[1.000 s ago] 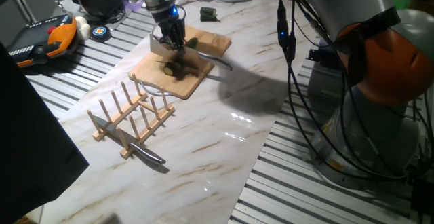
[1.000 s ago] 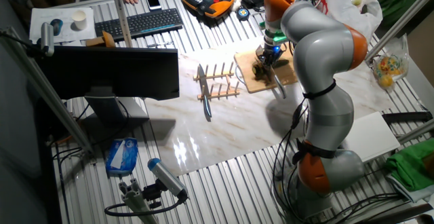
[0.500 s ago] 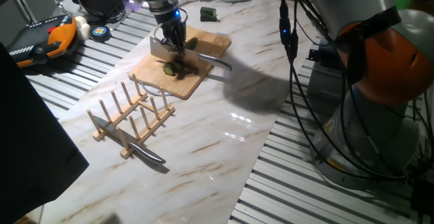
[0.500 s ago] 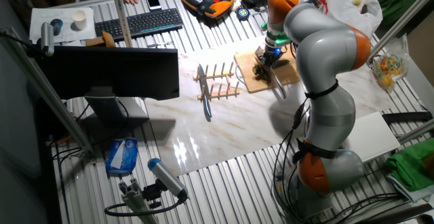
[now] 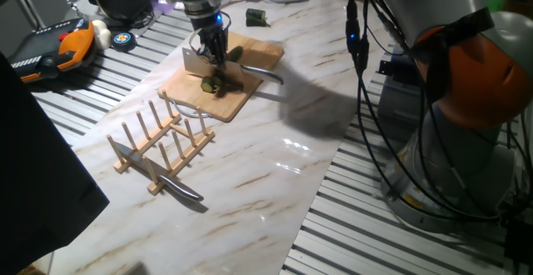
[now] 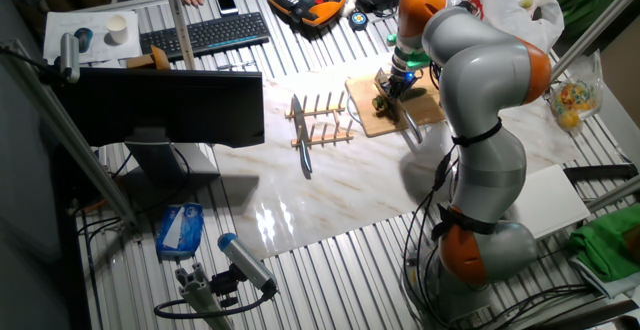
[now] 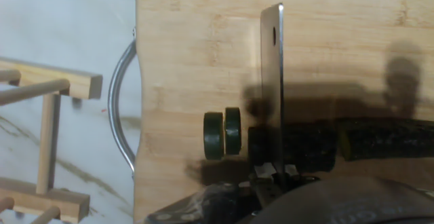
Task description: Cut the cucumber into segments
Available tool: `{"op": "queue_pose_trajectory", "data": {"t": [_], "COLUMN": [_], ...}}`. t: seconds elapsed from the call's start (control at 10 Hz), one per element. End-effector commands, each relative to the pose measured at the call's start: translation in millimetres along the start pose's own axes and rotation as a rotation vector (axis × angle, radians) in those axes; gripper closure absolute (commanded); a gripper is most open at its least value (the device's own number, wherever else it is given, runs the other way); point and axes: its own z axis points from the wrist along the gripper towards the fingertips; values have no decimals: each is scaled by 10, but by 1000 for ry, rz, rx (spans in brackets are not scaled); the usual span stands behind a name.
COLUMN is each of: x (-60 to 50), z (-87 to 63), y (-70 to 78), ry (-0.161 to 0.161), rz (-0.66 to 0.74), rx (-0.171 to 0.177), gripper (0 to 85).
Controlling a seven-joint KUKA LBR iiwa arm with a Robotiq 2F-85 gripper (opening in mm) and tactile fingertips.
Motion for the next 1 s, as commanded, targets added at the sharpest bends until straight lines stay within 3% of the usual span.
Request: {"op": "queue_pose_trajectory", "data": {"t": [0.0, 0.9], "x": [-4, -77], "z": [2, 62], "y": [4, 10], "ry": [-7, 2], "rz": [0, 2], "rx": [-2, -3], "gripper": [843, 843]}}
